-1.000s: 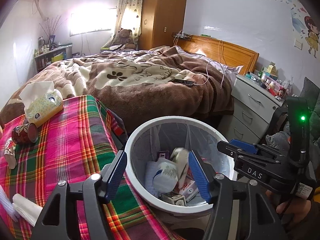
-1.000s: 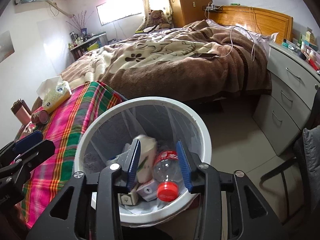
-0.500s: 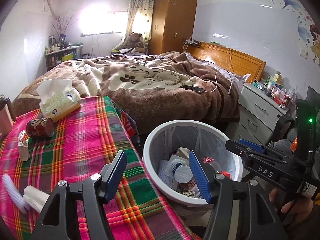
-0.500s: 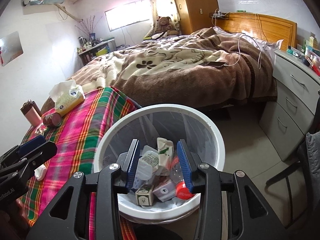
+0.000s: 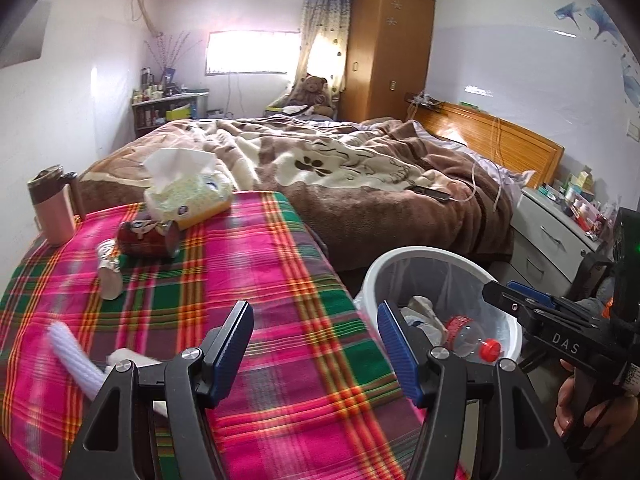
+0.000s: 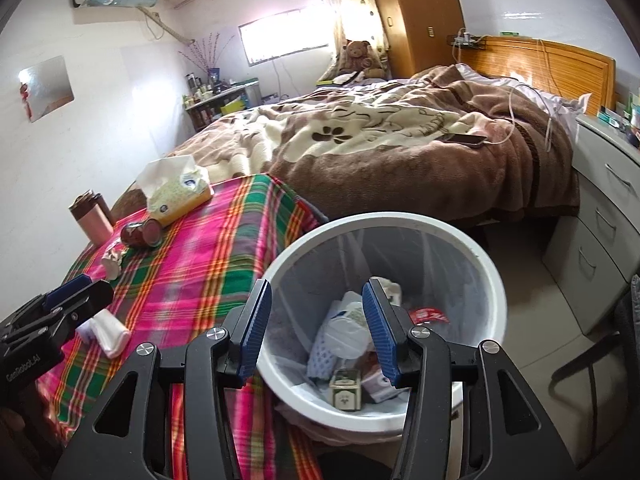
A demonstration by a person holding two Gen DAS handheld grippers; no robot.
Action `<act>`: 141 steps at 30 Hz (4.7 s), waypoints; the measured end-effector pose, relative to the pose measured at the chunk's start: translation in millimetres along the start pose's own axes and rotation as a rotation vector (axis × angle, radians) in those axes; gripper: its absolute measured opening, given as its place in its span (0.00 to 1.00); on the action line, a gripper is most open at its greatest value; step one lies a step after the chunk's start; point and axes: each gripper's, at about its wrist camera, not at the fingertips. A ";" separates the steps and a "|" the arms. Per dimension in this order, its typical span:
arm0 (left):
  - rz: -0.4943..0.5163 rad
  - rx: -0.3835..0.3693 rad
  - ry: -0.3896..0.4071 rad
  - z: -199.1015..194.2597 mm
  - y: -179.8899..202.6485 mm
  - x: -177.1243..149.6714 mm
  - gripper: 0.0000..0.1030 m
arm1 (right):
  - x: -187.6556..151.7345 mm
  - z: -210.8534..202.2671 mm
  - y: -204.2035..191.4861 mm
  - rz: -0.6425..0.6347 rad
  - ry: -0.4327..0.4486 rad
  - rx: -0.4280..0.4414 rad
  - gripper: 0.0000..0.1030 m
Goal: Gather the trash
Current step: 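Move both tools back over the remaining trash on the bed, then grasp the white rolled cloth with the right tool while the left grasps the white foam mesh sleeve, then carry the white cloth with the right tool while the left carries the foam sleeve to the bin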
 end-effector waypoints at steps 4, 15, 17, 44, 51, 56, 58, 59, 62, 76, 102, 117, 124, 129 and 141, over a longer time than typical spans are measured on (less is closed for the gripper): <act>-0.045 0.021 0.008 -9.7 -26.7 -6.6 0.62 | -2.7 4.1 -15.6 -0.034 -0.006 0.020 0.48; -0.195 0.116 0.008 -26.0 -107.6 -27.4 0.64 | -9.8 23.2 -68.6 -0.155 -0.059 0.101 0.52; -0.220 0.136 0.001 -27.2 -122.8 -30.9 0.64 | -12.0 26.3 -77.7 -0.181 -0.070 0.117 0.54; -0.402 0.157 -0.121 6.6 -233.2 -43.5 0.64 | -22.4 93.8 -191.5 -0.455 -0.290 0.239 0.54; -0.419 0.147 -0.165 23.6 -240.2 -41.0 0.64 | -23.5 104.5 -201.0 -0.470 -0.347 0.261 0.54; -0.431 0.148 -0.192 31.9 -242.8 -41.4 0.64 | -25.1 102.3 -200.8 -0.464 -0.352 0.275 0.53; -0.440 0.135 -0.201 34.8 -244.5 -41.7 0.64 | -26.8 101.0 -201.7 -0.469 -0.350 0.274 0.43; -0.444 0.133 -0.202 35.4 -245.0 -42.1 0.64 | -26.1 101.7 -202.2 -0.471 -0.353 0.284 0.38; -0.444 0.140 -0.208 36.5 -244.3 -42.9 0.64 | -28.6 101.2 -204.6 -0.489 -0.348 0.287 0.35; -0.434 0.140 -0.235 39.0 -231.8 -45.2 0.51 | -31.3 90.5 -188.5 -0.441 -0.309 0.296 0.18; -0.238 0.136 -0.186 12.1 -153.5 -48.1 0.27 | -27.5 49.6 -132.9 -0.240 -0.159 0.277 0.17; -0.128 0.089 -0.102 -17.1 -94.6 -37.6 0.27 | -26.7 13.0 -90.8 -0.170 -0.057 0.230 0.17; -0.061 0.055 -0.055 -27.0 -59.9 -29.0 0.27 | -22.5 -1.7 -66.2 -0.110 -0.011 0.209 0.17; -0.026 0.032 -0.039 -27.6 -40.3 -20.7 0.27 | -21.1 -10.7 -48.6 -0.072 0.012 0.192 0.17; 0.068 -0.040 -0.032 -12.5 17.5 0.2 0.27 | -18.0 -24.3 3.3 0.022 0.050 0.112 0.17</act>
Point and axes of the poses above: each gripper's, at about its wrist camera, not at the fingertips, and z roughly the way its jaws point, y to its right, x to its top, and after that the axes turned 15 degrees about -y, right-handed
